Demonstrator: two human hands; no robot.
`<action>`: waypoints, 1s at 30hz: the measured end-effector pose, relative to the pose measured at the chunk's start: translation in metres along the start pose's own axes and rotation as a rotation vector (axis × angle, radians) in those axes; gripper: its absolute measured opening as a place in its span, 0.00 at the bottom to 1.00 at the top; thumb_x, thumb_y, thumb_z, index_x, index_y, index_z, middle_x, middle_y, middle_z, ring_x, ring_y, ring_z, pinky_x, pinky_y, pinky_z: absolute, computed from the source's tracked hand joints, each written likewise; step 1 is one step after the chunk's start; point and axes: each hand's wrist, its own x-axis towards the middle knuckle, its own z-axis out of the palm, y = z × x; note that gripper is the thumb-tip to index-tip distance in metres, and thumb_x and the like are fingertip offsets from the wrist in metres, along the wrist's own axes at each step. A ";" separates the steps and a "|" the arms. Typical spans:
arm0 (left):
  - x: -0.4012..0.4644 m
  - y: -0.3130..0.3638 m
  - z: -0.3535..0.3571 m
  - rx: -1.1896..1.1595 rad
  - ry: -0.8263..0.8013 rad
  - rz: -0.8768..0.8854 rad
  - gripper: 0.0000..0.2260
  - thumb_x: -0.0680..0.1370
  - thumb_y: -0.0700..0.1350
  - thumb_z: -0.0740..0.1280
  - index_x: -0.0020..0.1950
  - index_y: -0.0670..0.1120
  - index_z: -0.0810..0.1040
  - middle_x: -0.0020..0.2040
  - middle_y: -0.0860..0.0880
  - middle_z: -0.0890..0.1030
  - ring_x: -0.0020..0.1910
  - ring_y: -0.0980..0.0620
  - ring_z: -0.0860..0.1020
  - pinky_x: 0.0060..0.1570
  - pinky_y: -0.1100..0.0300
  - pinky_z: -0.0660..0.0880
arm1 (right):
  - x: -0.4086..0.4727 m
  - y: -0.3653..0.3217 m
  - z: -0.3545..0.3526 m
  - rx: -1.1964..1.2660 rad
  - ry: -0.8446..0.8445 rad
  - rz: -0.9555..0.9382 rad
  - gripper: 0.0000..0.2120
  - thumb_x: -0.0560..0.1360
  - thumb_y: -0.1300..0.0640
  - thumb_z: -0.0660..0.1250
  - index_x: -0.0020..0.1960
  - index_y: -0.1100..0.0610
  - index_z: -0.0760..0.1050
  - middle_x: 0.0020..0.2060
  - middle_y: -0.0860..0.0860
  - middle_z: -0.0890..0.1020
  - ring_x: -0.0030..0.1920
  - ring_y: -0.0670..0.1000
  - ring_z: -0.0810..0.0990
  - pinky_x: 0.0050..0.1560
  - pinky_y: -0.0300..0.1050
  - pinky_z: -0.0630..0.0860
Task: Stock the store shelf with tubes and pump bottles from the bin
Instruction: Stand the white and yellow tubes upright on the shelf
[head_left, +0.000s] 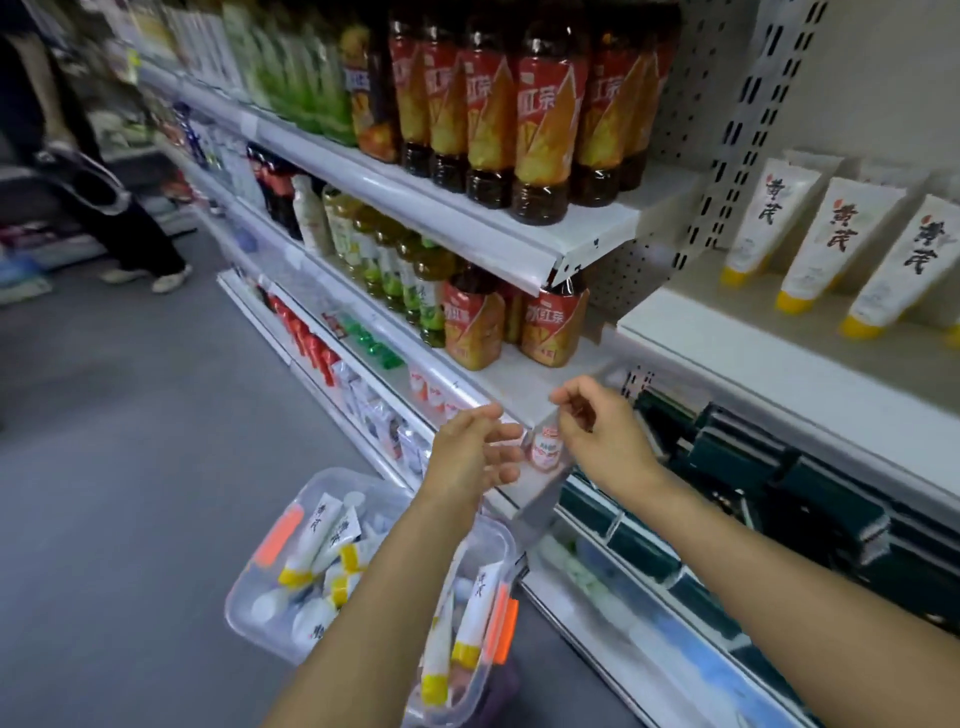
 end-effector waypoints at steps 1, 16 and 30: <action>0.000 -0.004 -0.014 -0.008 0.022 -0.015 0.07 0.80 0.40 0.62 0.56 0.43 0.77 0.44 0.43 0.82 0.36 0.48 0.78 0.35 0.57 0.76 | -0.002 0.000 0.010 0.007 -0.041 0.002 0.07 0.76 0.68 0.63 0.50 0.58 0.76 0.40 0.53 0.79 0.38 0.46 0.76 0.42 0.41 0.75; 0.028 -0.077 -0.157 -0.078 0.461 -0.212 0.06 0.80 0.42 0.62 0.53 0.46 0.78 0.44 0.46 0.83 0.37 0.49 0.80 0.34 0.59 0.77 | -0.016 0.049 0.135 0.061 -0.553 0.223 0.10 0.75 0.66 0.65 0.46 0.51 0.76 0.42 0.51 0.80 0.37 0.47 0.77 0.42 0.41 0.75; 0.094 -0.184 -0.218 0.962 0.355 -0.117 0.12 0.76 0.40 0.65 0.59 0.45 0.77 0.57 0.45 0.78 0.57 0.44 0.75 0.55 0.51 0.74 | -0.023 0.132 0.230 -0.047 -0.726 0.634 0.06 0.74 0.64 0.64 0.50 0.57 0.74 0.39 0.53 0.79 0.32 0.49 0.78 0.27 0.37 0.72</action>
